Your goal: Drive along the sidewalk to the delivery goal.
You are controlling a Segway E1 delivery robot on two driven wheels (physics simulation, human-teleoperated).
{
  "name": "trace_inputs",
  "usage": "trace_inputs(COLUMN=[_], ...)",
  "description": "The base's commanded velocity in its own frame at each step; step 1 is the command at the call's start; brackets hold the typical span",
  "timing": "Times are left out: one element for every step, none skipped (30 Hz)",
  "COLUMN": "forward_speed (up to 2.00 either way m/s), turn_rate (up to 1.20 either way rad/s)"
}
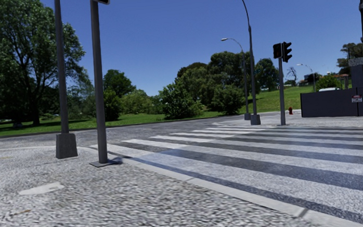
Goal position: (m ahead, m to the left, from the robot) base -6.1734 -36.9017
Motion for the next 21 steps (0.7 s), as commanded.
trace_inputs(forward_speed=[2.0,2.0,2.0,1.98,1.86,1.86,1.79,1.7,1.64,1.64,1.57,1.51,1.43,1.4,1.4,1.39,1.39,1.39,1.39,1.39,1.39], turn_rate=[-0.56,-0.56,-0.56,-0.56,-0.56,-0.56,-0.56,-0.56,-0.56,-0.56,-0.56,-0.56,-0.56,-0.56,-0.56,-0.56,-0.56,-0.56,-0.56,-0.56,-0.56])
